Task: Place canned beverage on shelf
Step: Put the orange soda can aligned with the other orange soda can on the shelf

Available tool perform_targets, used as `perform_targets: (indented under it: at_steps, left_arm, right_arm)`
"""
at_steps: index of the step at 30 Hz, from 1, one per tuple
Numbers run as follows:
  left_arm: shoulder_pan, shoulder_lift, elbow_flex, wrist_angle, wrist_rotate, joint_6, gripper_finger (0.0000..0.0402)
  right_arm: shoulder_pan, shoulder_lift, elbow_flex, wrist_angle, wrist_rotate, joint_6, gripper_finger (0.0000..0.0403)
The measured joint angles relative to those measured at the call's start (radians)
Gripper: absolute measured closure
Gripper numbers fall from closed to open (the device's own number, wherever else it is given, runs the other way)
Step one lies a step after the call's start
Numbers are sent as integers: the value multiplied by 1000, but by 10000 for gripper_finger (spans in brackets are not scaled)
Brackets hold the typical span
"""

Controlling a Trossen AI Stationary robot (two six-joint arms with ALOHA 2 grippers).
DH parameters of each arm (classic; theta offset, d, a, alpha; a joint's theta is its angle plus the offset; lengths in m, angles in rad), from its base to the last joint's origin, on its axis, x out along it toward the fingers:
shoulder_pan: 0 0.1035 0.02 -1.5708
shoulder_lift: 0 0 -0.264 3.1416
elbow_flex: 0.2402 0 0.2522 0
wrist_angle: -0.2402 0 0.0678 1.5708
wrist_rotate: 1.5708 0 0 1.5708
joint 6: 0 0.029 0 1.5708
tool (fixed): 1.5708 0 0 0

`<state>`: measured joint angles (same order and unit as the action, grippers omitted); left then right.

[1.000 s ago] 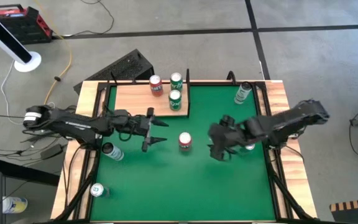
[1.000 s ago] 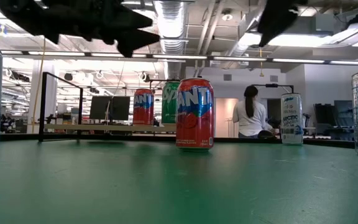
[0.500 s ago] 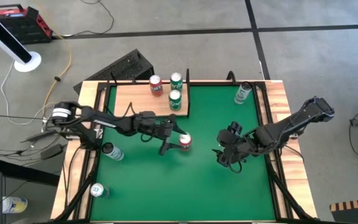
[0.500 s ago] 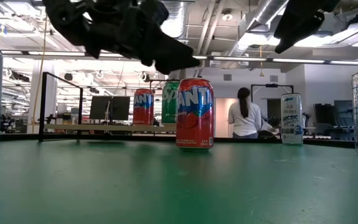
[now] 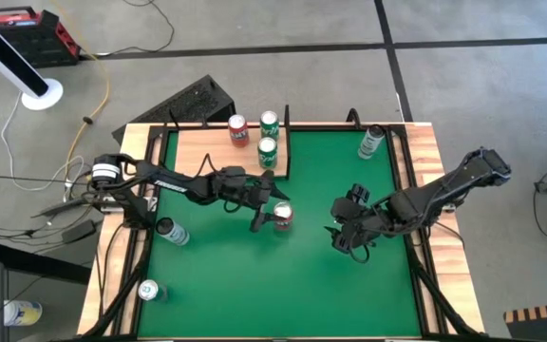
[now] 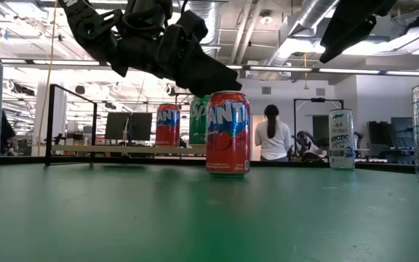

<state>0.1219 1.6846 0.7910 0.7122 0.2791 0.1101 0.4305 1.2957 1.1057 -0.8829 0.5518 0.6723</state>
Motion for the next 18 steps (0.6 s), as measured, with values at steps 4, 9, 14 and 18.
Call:
perform_targets:
  at_steps: [4,9,14,18]
  left_arm:
    - [0,-5,0,34,-46,-25,126]
    - [0,-5,0,50,-57,-43,126]
    - [-1,-5,0,67,-57,-17,126]
    - [0,-5,0,95,-58,-19,126]
  right_arm:
    - [0,0,0,1,0,-3,24]
    - [0,0,0,3,0,-2,24]
    - [-1,0,0,2,0,-2,24]
    - [-1,0,0,2,0,0,24]
